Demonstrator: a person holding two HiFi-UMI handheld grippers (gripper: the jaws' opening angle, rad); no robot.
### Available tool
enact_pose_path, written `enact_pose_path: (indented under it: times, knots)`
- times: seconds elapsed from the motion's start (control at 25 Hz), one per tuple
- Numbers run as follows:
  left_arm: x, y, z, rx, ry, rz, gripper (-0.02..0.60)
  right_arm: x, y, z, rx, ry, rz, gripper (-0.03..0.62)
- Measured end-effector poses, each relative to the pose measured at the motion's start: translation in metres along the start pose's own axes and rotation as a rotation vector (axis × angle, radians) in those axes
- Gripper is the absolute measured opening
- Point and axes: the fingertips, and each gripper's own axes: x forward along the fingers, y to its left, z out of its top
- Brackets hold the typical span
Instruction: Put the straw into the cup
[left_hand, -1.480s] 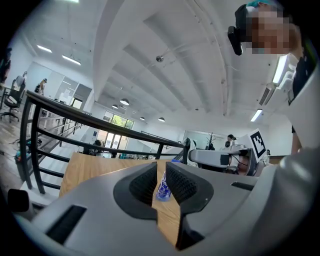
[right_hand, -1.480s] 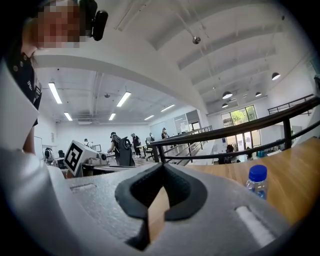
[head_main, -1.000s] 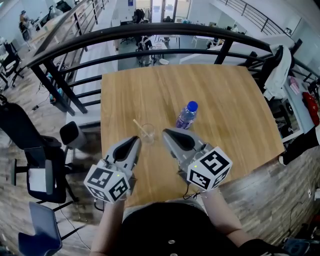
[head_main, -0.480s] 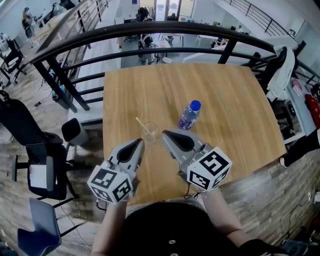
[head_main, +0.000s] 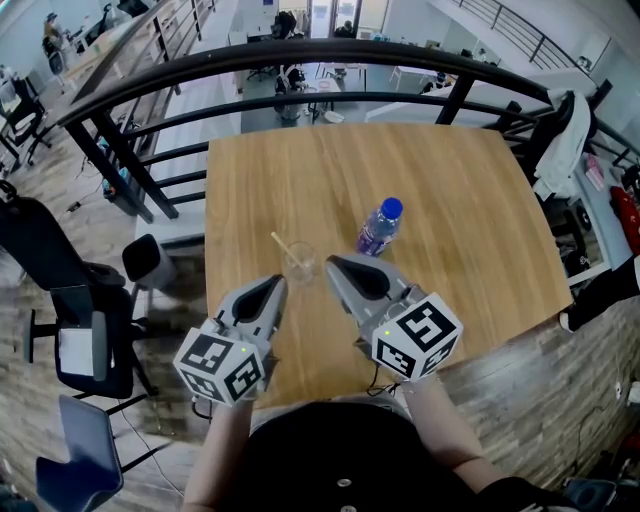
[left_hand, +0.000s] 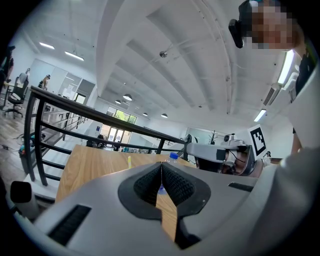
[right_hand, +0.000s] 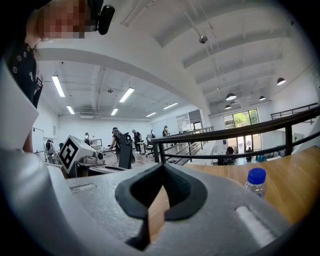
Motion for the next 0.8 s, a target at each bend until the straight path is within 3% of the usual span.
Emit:
enact_pose_path:
  times: [0.8]
  knots:
    - [-0.002,0.005,-0.010,-0.011,0.030,-0.011,0.018,0.006,0.008,-0.017,0.004,0.065,0.043,-0.002]
